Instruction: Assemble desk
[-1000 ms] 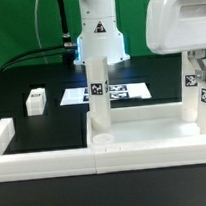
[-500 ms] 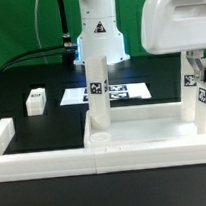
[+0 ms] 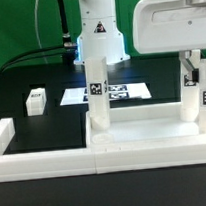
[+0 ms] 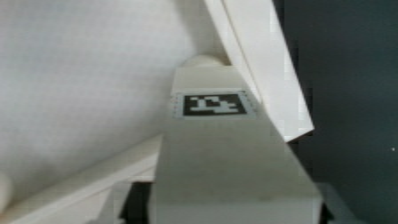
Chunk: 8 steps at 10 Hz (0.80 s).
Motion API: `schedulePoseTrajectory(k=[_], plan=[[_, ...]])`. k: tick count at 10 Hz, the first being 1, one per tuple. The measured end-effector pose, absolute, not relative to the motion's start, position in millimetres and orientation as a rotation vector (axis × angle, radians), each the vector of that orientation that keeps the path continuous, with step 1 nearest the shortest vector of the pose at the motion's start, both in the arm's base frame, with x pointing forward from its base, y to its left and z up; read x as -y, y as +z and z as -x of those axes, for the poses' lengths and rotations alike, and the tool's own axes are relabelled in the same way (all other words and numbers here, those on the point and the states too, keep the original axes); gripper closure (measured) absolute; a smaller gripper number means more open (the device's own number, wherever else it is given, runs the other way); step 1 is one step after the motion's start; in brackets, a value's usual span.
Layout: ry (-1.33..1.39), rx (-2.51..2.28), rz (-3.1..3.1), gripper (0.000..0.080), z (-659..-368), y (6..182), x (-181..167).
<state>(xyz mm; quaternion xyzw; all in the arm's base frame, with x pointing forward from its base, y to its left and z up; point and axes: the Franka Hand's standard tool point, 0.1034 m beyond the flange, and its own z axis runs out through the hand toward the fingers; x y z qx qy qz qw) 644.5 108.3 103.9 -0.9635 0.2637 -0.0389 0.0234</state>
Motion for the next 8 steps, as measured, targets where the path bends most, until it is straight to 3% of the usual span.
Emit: schedulePoseTrajectory(k=[4, 8], plan=[[-0.109, -1.229, 2.826, 0.0511, -644.4, 103.6, -105.8], [-0.041, -1.985, 2.282, 0.0511, -639.8, 103.1, -103.7]])
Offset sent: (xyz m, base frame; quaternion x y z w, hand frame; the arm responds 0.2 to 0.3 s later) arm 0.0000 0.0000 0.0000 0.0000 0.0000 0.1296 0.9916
